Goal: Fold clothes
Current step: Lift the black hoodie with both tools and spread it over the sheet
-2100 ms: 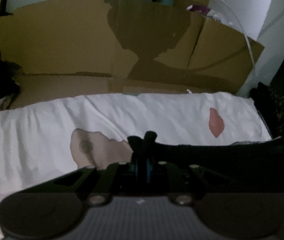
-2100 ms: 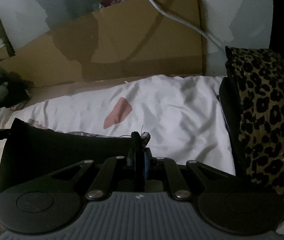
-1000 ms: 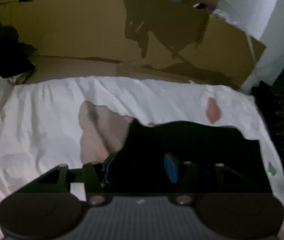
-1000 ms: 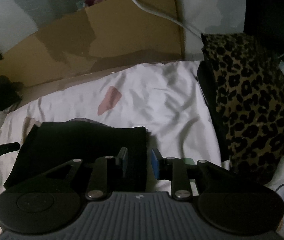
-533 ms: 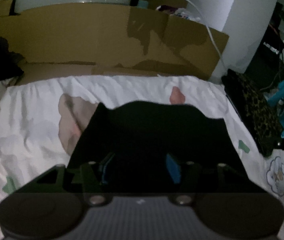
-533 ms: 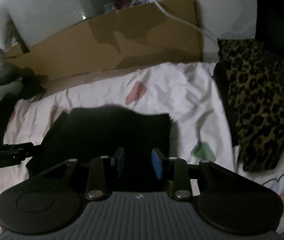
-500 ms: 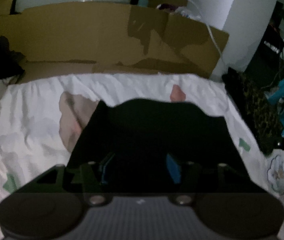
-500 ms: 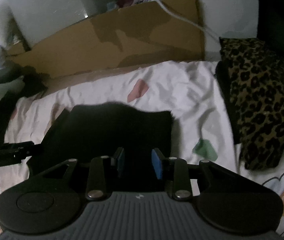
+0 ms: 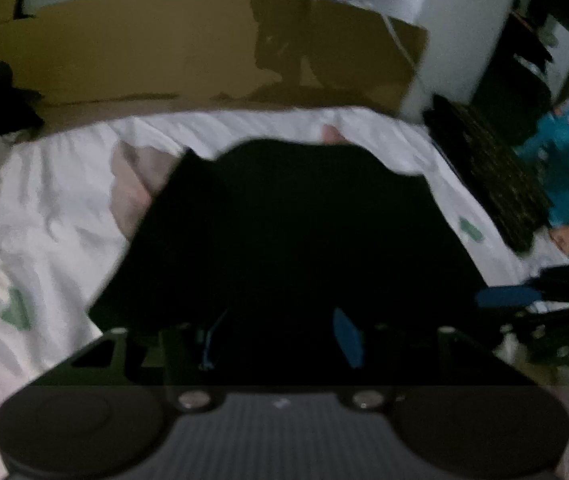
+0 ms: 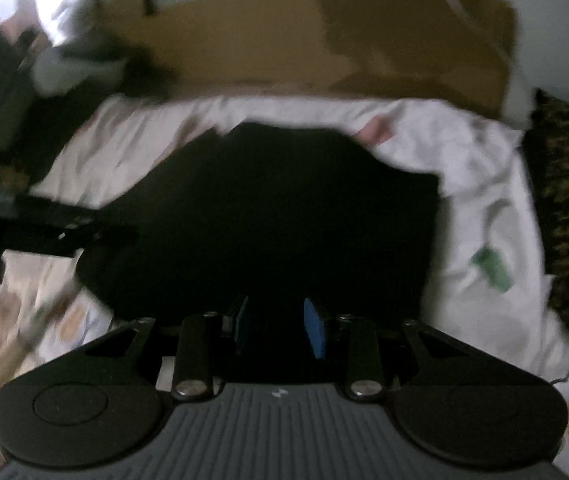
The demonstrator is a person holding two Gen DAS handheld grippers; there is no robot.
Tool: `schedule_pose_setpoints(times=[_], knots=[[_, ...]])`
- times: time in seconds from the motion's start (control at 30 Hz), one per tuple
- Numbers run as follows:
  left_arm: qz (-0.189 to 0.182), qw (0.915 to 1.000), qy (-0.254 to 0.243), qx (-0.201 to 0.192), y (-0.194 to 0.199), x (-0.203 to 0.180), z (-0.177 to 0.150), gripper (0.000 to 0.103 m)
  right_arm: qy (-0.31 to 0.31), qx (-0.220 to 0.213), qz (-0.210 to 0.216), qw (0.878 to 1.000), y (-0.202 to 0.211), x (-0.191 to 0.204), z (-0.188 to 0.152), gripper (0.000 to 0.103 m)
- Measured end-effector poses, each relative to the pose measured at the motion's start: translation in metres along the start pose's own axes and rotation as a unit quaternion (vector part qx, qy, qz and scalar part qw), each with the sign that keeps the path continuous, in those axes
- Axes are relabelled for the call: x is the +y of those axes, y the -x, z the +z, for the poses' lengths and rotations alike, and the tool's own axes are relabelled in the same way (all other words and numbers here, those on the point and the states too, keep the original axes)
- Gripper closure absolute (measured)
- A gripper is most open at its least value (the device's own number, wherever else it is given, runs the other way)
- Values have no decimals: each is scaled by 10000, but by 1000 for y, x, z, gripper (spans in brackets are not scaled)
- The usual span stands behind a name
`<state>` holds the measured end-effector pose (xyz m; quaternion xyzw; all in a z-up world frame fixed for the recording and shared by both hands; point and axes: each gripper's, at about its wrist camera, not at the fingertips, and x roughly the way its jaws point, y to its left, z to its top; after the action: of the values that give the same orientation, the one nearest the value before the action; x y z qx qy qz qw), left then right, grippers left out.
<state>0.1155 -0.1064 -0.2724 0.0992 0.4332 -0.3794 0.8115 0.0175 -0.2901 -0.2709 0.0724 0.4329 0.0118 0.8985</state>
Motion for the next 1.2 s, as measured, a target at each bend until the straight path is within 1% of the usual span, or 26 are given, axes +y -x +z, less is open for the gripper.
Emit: schedule_pose_setpoints(times=[0.1,0.17,0.27,0.5,0.57,0.73,0.93,1.03,1.2], knots=[[-60,9999,-122,22,2,-15,-15,43,217,155,35,9996,-6,15,-8,66],[-117,9998,-165,51,3,-20,-21,43,229,197,53,9995,-9,19,-9,66],[-142,9996,-232,60,4,-25,-28,43,300,236,69,9992,-11,26,-11,69],[-263,9993,117,225,-9,-25,-40,44,397,334,92,9986,-19,38,-15,75],[-245,9993,177,233,-10,-26,-40,44,405,363,92,9985,-22,39,-14,75],[-175,9996,70,227,-19,-27,-41,45,406,476,66,9980,-34,40,-13,75],[-106,9996,77,269,-26,-21,-45,46,424,668,-100,9968,-48,34,-15,76],[-37,9997,-51,250,-26,-19,-47,46,459,697,-126,9964,-48,32,-16,76],[47,9997,71,243,-25,-4,-47,48,505,742,-200,9958,-43,24,-18,76]])
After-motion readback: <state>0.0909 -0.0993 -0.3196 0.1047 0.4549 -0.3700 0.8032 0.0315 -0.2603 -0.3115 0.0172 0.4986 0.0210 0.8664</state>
